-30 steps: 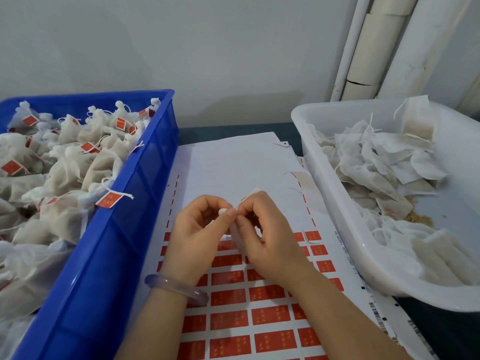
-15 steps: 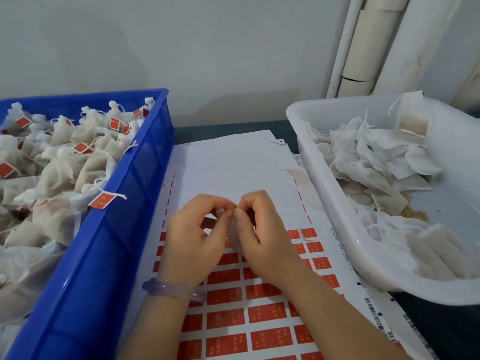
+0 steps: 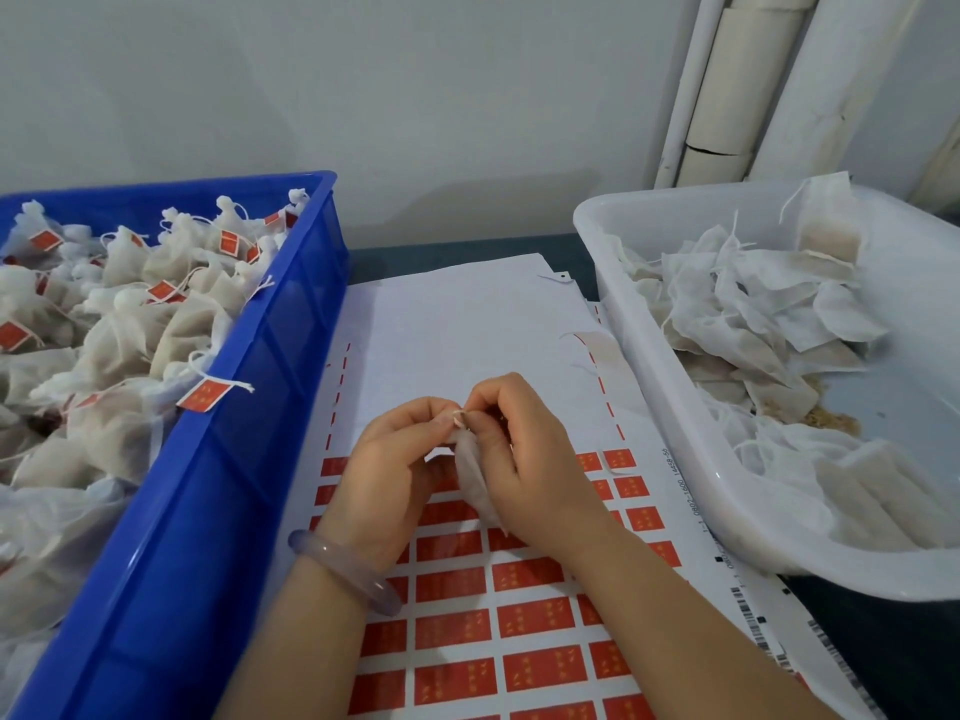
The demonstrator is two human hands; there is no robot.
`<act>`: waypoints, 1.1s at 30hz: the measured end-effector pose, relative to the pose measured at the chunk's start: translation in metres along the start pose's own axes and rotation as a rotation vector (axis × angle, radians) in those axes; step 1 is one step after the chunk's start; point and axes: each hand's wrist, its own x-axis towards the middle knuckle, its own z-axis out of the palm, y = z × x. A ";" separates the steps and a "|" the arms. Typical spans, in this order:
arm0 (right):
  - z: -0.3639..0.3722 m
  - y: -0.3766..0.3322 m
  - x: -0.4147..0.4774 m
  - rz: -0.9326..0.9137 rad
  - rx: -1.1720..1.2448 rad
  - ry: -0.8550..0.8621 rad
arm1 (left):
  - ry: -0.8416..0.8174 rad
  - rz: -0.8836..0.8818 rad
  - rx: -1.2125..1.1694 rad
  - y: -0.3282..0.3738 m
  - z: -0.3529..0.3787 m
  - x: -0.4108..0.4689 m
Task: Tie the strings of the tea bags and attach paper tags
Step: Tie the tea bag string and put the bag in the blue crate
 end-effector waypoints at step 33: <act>-0.005 -0.001 -0.004 0.167 0.110 0.279 | 0.029 0.128 0.302 -0.006 -0.003 0.003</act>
